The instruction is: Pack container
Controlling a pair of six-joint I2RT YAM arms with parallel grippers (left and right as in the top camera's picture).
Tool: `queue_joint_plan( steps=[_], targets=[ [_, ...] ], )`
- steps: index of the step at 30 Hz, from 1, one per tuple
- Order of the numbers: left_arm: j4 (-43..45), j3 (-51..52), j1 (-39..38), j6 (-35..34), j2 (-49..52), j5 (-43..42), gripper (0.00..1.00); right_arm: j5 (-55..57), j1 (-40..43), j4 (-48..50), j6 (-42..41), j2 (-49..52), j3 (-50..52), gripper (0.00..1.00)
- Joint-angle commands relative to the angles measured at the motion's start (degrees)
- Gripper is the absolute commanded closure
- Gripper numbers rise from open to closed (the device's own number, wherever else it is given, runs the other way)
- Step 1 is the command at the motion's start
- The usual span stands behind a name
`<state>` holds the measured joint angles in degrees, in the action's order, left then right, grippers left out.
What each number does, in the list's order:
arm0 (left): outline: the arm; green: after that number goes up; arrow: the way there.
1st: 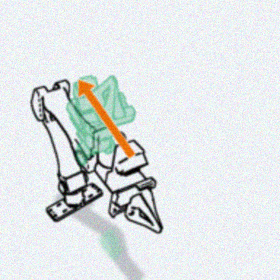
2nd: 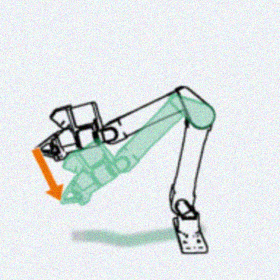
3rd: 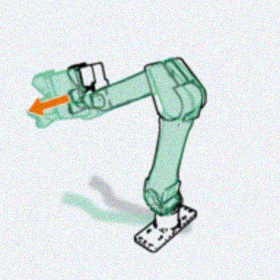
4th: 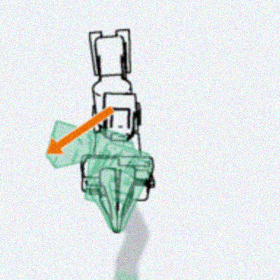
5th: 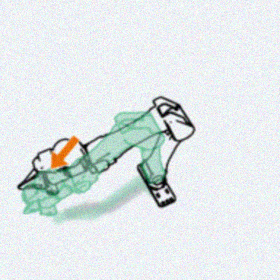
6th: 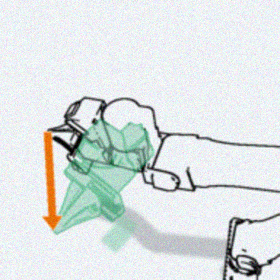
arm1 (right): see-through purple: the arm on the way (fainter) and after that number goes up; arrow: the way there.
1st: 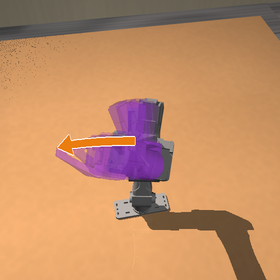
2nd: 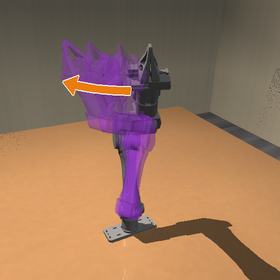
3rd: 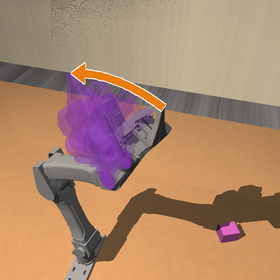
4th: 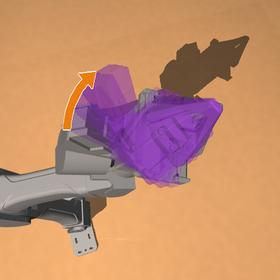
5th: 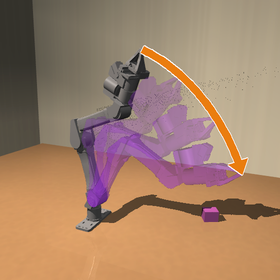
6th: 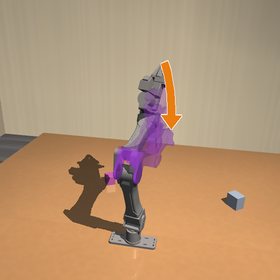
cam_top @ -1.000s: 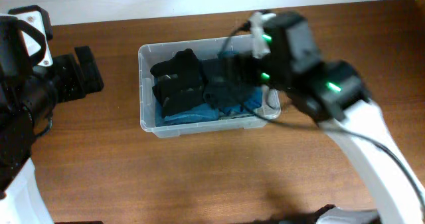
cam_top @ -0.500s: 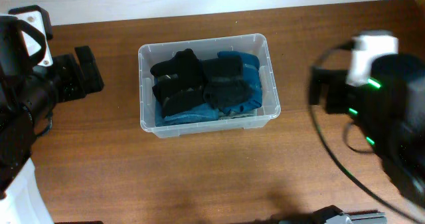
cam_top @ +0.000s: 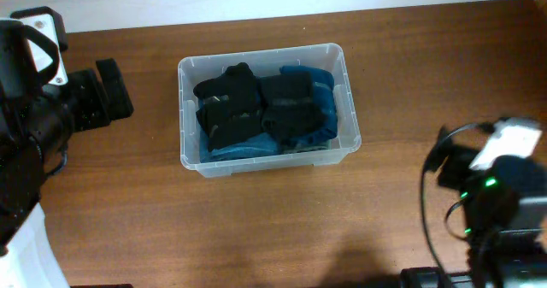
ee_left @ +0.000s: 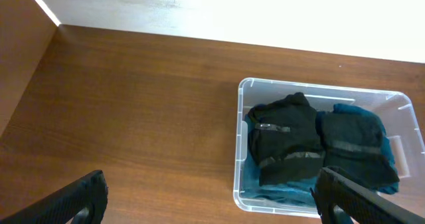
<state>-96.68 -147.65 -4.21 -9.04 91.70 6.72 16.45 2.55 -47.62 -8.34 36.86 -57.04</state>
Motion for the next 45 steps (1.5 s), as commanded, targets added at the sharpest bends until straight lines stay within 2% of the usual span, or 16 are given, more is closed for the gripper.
queue_joint_plan(
  steps=[1, 12, 17, 25, 45],
  targets=[
    [0.0, -0.4, 0.0, 0.3, -0.5, 0.6, 0.01, -2.3, 0.4, 3.2, 0.4, -8.3, 11.8, 0.02],
    [0.0, -0.4, 0.0, 0.3, -0.5, 0.6, 0.01, -4.5, 0.4, 8.9, 0.4, -30.1, 36.3, 0.02],
    [0.0, -0.4, 0.0, 0.3, -0.5, 0.6, 0.01, -4.5, 0.4, 9.3, 0.4, -36.8, 42.6, 0.02],
    [0.0, -0.4, 0.0, 0.3, -0.5, 0.6, 0.01, -5.6, 0.4, 12.5, 0.4, -36.6, 48.0, 0.02],
    [0.0, -0.4, 0.0, 0.3, -0.5, 0.6, 0.01, -5.5, 0.5, 12.5, 0.4, -36.4, 48.0, 0.02]
  ],
)
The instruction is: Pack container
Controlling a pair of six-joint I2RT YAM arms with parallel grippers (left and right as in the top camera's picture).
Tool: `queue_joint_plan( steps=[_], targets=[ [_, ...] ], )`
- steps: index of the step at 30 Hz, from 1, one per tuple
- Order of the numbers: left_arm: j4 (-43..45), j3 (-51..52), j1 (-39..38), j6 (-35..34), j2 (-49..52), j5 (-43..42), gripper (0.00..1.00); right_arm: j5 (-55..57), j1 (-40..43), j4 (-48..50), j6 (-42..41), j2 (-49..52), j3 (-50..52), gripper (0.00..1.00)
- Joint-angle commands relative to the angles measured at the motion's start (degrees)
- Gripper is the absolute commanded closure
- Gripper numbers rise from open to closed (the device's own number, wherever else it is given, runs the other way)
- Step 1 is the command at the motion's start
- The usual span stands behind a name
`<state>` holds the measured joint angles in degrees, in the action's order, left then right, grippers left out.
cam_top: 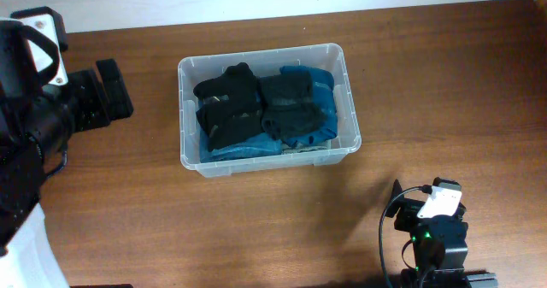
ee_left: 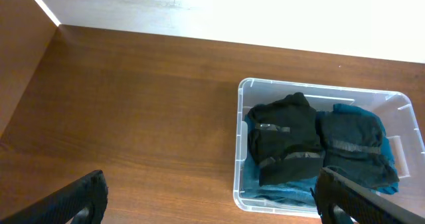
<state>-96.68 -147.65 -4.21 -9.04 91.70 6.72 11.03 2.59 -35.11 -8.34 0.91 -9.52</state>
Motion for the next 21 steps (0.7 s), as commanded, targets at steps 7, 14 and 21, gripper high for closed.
queue_joint_plan(
  steps=[7, 14, 21],
  targets=[
    [0.0, -0.4, 0.0, 0.3, -0.7, 1.1, 0.01, -0.1, 0.4, 0.0, 0.4, -0.4, 0.5, 0.02],
    [9.1, 9.8, 0.0, 2.0, -6.4, 1.7, 0.01, -0.1, 0.4, 0.0, 0.4, -0.4, 0.5, 0.01],
    [38.4, 43.7, 0.0, 10.9, -22.1, -11.5, 0.01, -0.1, 0.4, 0.0, 0.4, -0.4, 0.5, 0.01]
  ],
)
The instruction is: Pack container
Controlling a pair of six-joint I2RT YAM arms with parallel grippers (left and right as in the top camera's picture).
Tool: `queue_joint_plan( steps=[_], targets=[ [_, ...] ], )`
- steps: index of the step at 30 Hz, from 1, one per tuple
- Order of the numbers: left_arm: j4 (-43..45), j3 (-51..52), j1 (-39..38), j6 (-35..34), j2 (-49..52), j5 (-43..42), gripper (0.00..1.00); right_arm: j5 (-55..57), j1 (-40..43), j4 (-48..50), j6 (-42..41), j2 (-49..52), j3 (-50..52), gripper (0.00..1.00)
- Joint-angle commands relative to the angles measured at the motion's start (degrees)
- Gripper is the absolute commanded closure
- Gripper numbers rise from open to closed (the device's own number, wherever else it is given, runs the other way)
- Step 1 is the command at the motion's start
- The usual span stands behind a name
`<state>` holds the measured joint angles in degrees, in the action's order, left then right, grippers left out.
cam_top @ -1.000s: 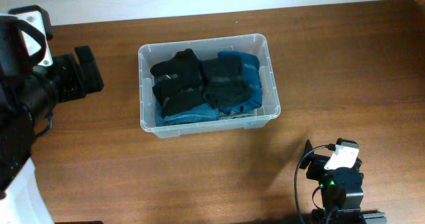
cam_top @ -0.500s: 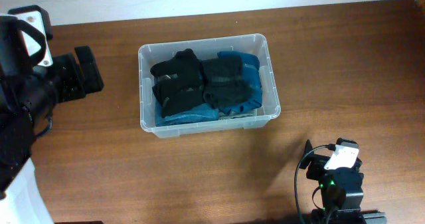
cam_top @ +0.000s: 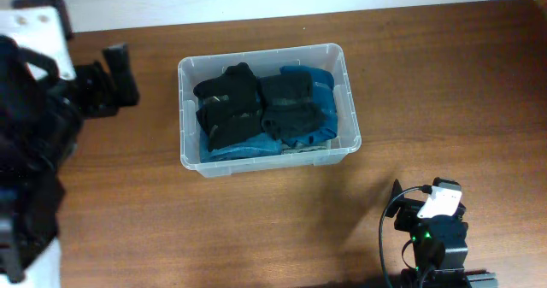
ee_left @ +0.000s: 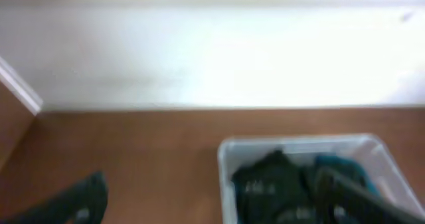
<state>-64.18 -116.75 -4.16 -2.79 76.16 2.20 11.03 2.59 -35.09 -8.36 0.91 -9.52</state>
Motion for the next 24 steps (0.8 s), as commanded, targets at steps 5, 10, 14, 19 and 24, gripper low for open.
queue_joint_plan(
  steps=[5, 10, 14, 19, 24],
  targets=[
    [18.0, 35.6, 0.0, 4.6, -18.5, -8.5, 0.01, -0.1, 0.4, 0.0, 0.4, -0.4, 0.5, 0.01],
    [24.5, 53.7, 0.0, 4.6, -30.0, -8.4, 0.01, -0.1, 0.4, 0.0, 0.4, -0.4, 0.5, 0.02],
    [28.4, 66.6, 0.0, 5.7, -38.9, -8.4, 0.0, -0.1, 0.4, 0.0, 0.4, -0.4, 0.5, 0.02],
    [31.7, 80.2, 0.0, 5.7, -48.9, -8.4, 0.01, -0.1, 0.4, 0.0, 0.4, -0.4, 0.5, 0.02],
    [34.8, 90.5, 0.0, 5.7, -57.1, -8.4, 0.01, -0.1, 0.4, 0.0, 0.4, -0.4, 0.5, 0.02]
  ],
)
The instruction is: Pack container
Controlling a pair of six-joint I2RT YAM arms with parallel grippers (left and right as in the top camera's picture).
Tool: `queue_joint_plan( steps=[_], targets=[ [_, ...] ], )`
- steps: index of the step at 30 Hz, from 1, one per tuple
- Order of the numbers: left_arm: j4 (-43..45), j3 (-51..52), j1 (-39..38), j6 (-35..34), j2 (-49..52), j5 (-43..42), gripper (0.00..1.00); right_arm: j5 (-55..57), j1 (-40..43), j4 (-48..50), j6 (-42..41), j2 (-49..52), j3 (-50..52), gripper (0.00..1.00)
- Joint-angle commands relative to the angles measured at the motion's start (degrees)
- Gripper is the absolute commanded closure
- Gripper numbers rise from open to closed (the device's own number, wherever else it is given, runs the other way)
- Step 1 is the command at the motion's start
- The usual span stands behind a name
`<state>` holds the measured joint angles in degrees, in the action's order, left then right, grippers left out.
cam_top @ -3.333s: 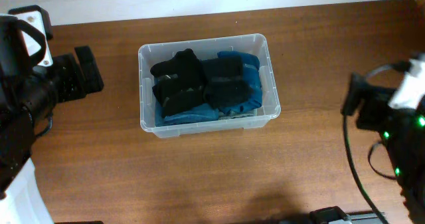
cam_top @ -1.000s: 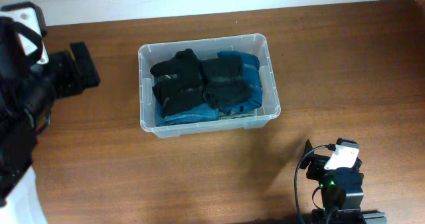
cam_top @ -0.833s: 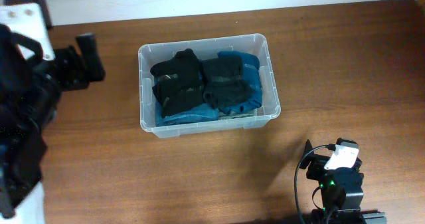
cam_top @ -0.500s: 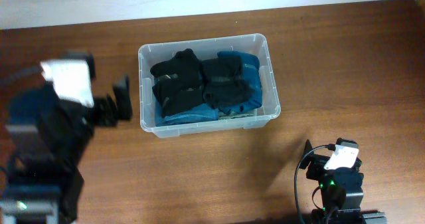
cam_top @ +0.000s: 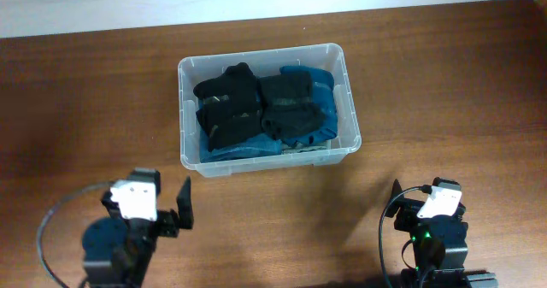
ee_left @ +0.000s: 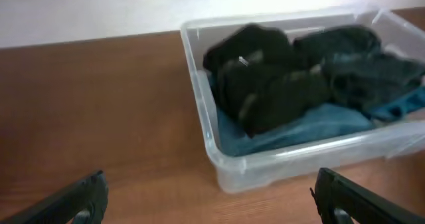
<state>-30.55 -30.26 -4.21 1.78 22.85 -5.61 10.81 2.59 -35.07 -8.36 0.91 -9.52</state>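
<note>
A clear plastic container [cam_top: 352, 117] stands mid-table, holding folded black clothes [cam_top: 229, 107] on top of blue ones [cam_top: 313, 81]. In the left wrist view its near wall [ee_left: 312, 151] faces me, with the black clothes [ee_left: 272, 84] inside. My left gripper [cam_top: 145, 201] sits low at the table's front left, short of the container. It is open [ee_left: 212, 207] with nothing between its fingers [ee_left: 76, 197]. My right arm [cam_top: 432, 228] is folded at the front right, and its jaws do not show clearly.
The brown wooden table [cam_top: 444, 83] ends at a pale wall along the far side. Black cables loop beside both arm bases at the front edge.
My left arm was raised at the table's far left. It now sits low at the front left, looking at the container's near wall. The right arm and the container are unchanged.
At first my right arm was raised at the right side and the left arm stood at the far left. Then the right arm was folded at the front right. The left arm shifted at the far left, and now it is folded at the front left.
</note>
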Motion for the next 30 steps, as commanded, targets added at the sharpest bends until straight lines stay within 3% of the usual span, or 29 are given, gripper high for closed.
queue_joint_plan(
  steps=[1, 16, 30],
  targets=[
    [1.4, 5.6, 0.0, 1.2, -5.3, -0.6, 0.0, 0.1, 0.4, 0.0, 0.4, -0.4, 0.5, 0.02],
    [1.7, 19.3, 0.0, 2.6, -17.6, -0.6, 0.01, 0.1, 0.4, 0.0, 0.4, -0.4, 0.5, 0.02],
    [4.8, 22.7, 0.0, 2.6, -19.3, -0.4, 0.01, 0.1, 0.4, 0.0, 0.4, -0.4, 0.5, 0.02]
  ],
)
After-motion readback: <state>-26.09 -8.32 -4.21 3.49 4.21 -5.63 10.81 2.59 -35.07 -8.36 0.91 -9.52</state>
